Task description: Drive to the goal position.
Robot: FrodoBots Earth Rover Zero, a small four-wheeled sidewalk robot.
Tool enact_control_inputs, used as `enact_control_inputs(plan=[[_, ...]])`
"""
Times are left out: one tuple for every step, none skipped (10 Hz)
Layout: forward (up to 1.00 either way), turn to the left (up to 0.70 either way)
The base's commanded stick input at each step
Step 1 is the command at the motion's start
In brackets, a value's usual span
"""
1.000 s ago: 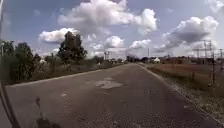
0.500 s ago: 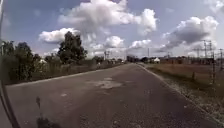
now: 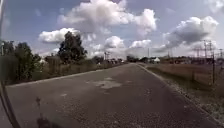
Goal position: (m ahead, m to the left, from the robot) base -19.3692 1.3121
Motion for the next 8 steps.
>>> enact_control_inputs(plan=[[0.04,0.0],[0.04,0.0],[0.04,0.0],[0.04,0.0],[0.04,0.0],[0.04,0.0],[0.04,0.0],[0.04,0.0]])
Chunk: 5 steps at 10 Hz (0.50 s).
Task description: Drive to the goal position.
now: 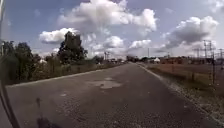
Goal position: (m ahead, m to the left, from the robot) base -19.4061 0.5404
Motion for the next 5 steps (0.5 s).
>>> enact_control_inputs(plan=[[0.04,0.0],[0.04,0.0],[0.04,0.0],[0.04,0.0],[0.04,0.0]])
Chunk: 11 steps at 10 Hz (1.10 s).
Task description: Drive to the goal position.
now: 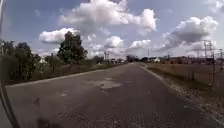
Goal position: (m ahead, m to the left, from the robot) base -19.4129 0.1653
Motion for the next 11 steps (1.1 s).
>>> enact_control_inputs(plan=[[0.04,0.0],[0.04,0.0],[0.04,0.0],[0.04,0.0],[0.04,0.0],[0.04,0.0],[0.04,0.0],[0.04,0.0],[0.04,0.0],[0.04,0.0],[0.04,0.0]])
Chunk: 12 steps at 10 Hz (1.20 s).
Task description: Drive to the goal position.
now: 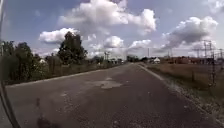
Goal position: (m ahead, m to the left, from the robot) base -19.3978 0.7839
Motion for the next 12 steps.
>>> enact_control_inputs(plan=[[0.04,0.0],[0.04,0.0],[0.04,0.0],[0.04,0.0],[0.04,0.0],[0.04,0.0],[0.04,0.0],[0.04,0.0],[0.04,0.0],[0.04,0.0],[0.04,0.0],[0.04,0.0]])
